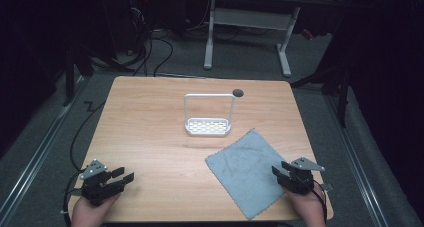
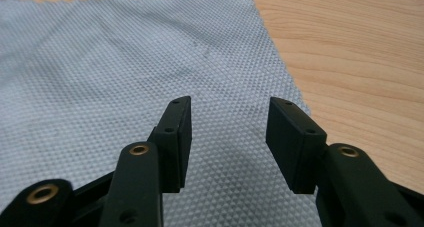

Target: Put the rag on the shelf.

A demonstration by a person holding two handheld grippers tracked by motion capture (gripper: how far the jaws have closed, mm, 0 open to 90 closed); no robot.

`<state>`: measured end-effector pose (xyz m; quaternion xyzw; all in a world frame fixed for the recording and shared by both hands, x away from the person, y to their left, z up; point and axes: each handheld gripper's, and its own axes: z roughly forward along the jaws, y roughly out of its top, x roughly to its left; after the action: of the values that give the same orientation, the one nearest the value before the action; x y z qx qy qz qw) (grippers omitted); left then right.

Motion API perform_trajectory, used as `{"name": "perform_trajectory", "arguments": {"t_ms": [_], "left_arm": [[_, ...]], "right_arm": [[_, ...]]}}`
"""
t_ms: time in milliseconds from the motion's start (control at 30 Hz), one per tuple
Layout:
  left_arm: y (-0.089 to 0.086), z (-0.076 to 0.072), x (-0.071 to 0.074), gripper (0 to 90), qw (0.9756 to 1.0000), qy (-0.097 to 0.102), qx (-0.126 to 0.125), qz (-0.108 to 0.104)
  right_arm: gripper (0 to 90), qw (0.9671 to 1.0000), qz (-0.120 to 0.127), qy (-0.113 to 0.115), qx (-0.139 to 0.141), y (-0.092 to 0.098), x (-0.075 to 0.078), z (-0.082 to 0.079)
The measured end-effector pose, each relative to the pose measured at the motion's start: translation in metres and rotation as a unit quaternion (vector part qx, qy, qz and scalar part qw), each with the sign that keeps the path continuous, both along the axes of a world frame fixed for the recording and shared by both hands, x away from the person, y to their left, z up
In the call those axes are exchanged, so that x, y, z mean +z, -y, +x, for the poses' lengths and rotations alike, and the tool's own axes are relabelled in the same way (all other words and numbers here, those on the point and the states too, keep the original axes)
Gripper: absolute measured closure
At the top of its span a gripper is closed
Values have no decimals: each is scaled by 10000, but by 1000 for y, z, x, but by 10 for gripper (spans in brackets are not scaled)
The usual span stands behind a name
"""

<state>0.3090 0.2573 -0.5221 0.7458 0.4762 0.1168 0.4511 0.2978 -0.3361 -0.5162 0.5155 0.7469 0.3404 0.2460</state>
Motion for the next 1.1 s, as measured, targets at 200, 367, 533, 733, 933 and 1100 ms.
{"name": "perform_trajectory", "arguments": {"t_ms": [200,367,533,733,933,1100], "left_arm": [[5,2,3,519,9999,92,21,-45],[12,5,4,674,9998,145,-113,88],[17,7,3,699,9995,128,-251,170],[22,7,4,701,9991,165,-304,241],[55,5,6,664,9963,157,-777,346],[111,7,9,637,9886,100,-1441,434]], "right_arm": [[640,9982,255,72,535,-12,7,-17],[850,9927,82,35,1207,-30,9,-39],[900,9849,-208,-446,1661,-46,-2,-45],[900,9768,-67,-580,2061,-76,-7,-44],[888,9627,62,-553,2648,-132,-10,-34],[849,9639,40,-364,2637,-130,-6,-35]]}}
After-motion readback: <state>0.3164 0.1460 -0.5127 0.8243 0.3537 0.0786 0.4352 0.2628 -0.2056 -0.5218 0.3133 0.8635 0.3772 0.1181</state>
